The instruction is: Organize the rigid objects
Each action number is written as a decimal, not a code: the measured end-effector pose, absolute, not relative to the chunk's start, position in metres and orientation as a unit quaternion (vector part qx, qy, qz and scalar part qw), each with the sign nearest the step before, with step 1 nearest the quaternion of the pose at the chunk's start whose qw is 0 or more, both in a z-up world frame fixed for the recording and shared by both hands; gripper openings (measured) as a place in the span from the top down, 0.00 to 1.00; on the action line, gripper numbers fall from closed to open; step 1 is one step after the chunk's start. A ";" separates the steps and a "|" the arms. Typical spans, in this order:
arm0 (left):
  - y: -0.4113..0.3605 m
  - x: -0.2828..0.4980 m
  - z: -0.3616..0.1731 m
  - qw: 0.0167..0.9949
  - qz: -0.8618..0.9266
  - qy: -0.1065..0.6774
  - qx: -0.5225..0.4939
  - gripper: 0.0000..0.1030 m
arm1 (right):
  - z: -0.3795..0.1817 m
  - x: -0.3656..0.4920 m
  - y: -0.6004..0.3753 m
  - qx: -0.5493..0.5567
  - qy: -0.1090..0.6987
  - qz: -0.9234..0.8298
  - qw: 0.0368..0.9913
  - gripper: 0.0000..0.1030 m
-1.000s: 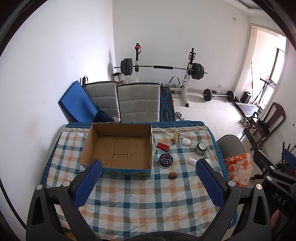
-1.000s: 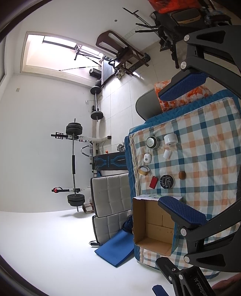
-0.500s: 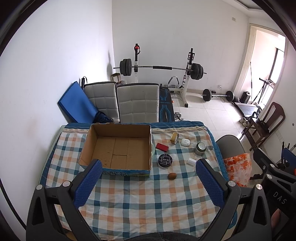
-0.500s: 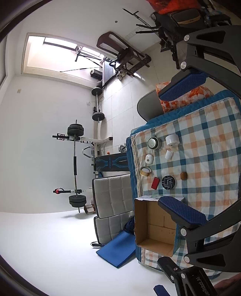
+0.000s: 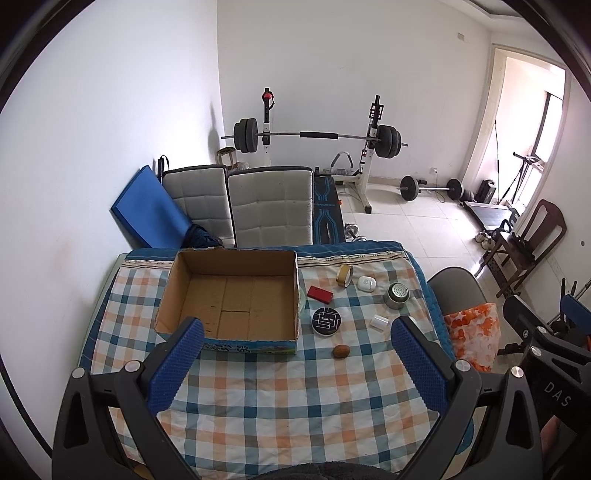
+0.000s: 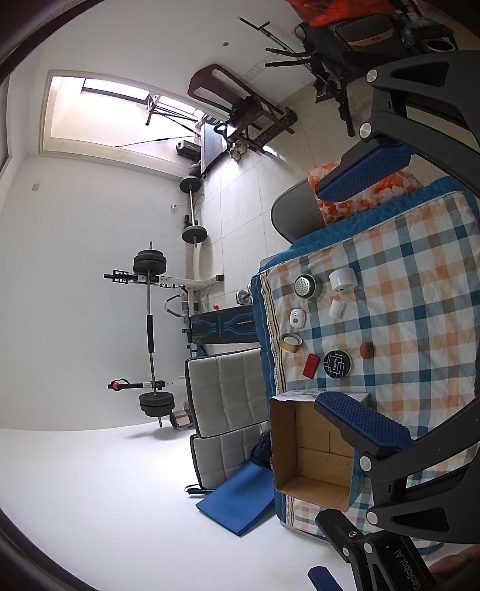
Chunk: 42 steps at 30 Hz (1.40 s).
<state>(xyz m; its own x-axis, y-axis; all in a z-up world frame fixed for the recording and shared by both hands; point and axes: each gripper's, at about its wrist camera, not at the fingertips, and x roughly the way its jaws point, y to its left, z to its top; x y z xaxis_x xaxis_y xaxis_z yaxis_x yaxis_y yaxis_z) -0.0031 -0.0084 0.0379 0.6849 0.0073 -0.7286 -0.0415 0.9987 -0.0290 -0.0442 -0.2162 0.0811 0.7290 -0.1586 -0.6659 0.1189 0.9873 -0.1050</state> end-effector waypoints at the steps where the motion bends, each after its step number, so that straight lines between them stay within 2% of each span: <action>1: -0.009 -0.002 0.038 0.917 0.014 0.397 -0.021 0.00 | 0.081 -0.044 -0.215 -0.027 0.361 -0.075 0.929 0.00; 8: -0.012 0.005 0.031 0.913 0.010 0.407 -0.022 0.00 | 0.075 -0.040 -0.218 -0.024 0.367 -0.079 0.927 0.00; 13: -0.018 0.047 -0.004 0.893 0.006 0.449 -0.031 0.00 | 0.047 -0.006 -0.246 -0.009 0.411 -0.091 0.907 0.00; 21: -0.051 0.143 -0.101 0.827 -0.032 0.560 -0.028 0.00 | -0.073 0.102 -0.302 0.000 0.557 -0.065 0.828 0.00; 30: -0.088 0.263 -0.229 0.712 -0.036 0.701 -0.023 0.00 | -0.215 0.246 -0.342 0.008 0.650 -0.055 0.758 0.00; 34: -0.102 0.295 -0.282 0.661 -0.040 0.749 -0.017 0.00 | -0.255 0.286 -0.354 0.016 0.676 -0.058 0.734 0.00; 42: -0.130 0.321 -0.344 0.622 -0.024 0.778 0.085 0.00 | -0.292 0.325 -0.365 0.003 0.701 -0.038 0.712 0.00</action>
